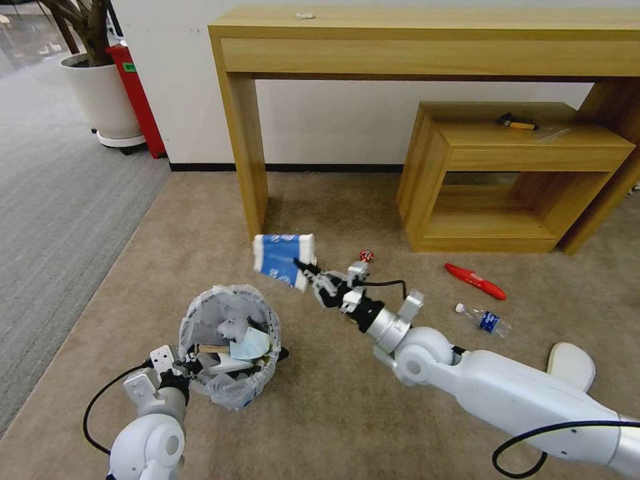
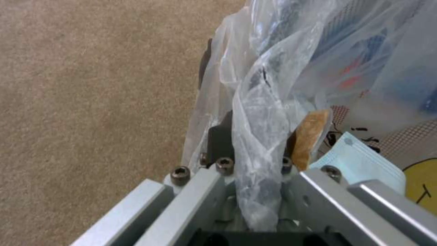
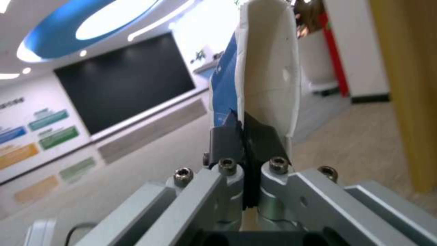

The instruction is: Pick up the trash bin and place the garbage on the floor into it.

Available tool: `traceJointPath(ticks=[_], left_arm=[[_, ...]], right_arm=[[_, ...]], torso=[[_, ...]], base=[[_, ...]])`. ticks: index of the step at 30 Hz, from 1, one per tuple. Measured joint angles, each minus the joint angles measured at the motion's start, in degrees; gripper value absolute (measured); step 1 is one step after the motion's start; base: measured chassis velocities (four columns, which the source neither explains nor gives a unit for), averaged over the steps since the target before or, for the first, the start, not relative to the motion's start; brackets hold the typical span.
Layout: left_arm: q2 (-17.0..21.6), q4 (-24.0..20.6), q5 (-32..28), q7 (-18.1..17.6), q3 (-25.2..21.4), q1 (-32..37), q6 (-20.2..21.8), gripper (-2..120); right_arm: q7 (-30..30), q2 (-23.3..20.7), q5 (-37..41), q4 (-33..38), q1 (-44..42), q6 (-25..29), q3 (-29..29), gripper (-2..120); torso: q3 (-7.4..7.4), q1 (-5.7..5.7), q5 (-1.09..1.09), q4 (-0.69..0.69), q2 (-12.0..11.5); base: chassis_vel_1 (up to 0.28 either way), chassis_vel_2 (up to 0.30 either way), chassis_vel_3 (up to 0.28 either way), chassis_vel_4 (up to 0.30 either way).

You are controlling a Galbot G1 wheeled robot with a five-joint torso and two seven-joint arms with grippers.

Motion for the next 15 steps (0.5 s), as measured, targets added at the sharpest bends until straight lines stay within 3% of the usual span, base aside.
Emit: traceJointPath(ticks=[15], left_arm=[[-1.23, 0.23, -0.13, -0.32, 0.25, -1.04, 0.3, 0]], right_arm=[[-0.27, 5.76, -2.85, -8.44, 1.86, 0.4, -8.79, 0]], torso=[[0.0, 0.0, 0.0, -0.01, 0.0]], base=[[0.0, 0.0, 0.0, 0.0]])
